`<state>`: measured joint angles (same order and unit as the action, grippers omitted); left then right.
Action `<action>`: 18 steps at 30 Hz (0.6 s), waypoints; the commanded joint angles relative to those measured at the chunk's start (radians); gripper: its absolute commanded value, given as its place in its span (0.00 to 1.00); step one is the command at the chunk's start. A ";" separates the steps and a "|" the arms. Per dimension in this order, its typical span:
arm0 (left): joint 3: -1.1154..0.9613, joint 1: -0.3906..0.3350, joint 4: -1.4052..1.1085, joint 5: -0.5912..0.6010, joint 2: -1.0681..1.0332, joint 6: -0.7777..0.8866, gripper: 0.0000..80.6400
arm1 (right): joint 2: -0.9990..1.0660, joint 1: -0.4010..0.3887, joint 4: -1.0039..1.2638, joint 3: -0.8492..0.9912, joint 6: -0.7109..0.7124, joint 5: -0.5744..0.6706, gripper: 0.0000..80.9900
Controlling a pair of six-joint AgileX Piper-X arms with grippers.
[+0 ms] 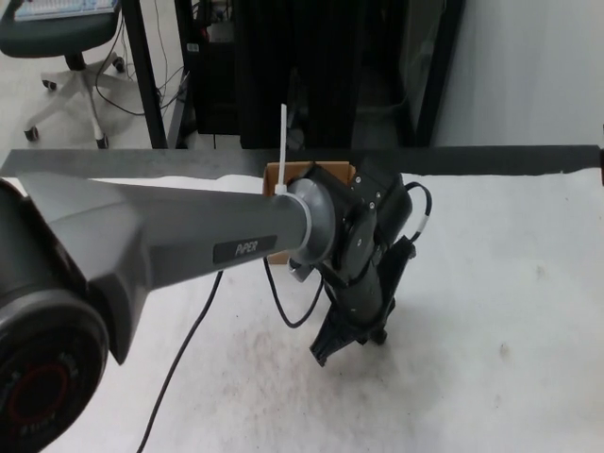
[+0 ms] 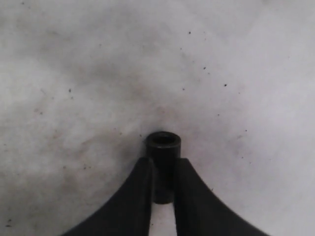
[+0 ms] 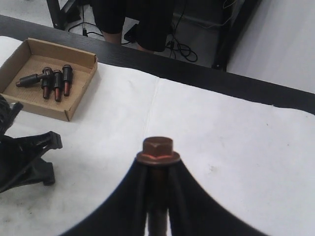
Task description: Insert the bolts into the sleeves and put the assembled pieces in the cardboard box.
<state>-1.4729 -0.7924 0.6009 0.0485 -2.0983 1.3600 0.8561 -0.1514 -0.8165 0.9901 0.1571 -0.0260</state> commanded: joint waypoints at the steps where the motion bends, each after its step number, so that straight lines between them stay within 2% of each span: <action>1: 0.010 0.011 0.060 0.008 -0.027 -0.059 0.00 | -0.013 0.005 0.005 0.009 0.012 0.002 0.01; 3: -0.003 0.016 0.059 0.008 -0.016 -0.179 0.00 | -0.013 0.005 0.005 0.009 0.012 0.002 0.01; 5: -0.017 0.024 0.074 0.006 -0.002 -0.381 0.00 | -0.013 0.005 0.005 0.009 0.012 0.002 0.01; 7: -0.029 0.032 0.130 -0.035 0.014 -0.534 0.00 | -0.013 0.005 0.005 0.009 0.012 0.002 0.01; 9: -0.035 0.044 0.218 -0.096 0.032 -0.608 0.00 | -0.012 0.004 0.005 0.009 0.007 0.002 0.01; 11: -0.035 0.057 0.263 -0.103 0.042 -0.615 0.00 | -0.012 0.004 0.005 0.009 0.007 0.002 0.01; 14: -0.035 0.066 0.222 -0.021 0.054 -0.527 0.00 | -0.012 0.004 0.008 0.009 -0.003 0.002 0.01; 18: -0.035 0.060 -0.012 0.092 0.083 -0.414 0.10 | -0.012 0.004 0.013 0.009 -0.008 0.002 0.01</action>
<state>-1.5020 -0.7243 0.7007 0.0923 -2.0527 0.8836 0.8561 -0.1514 -0.8165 0.9901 0.1541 -0.0260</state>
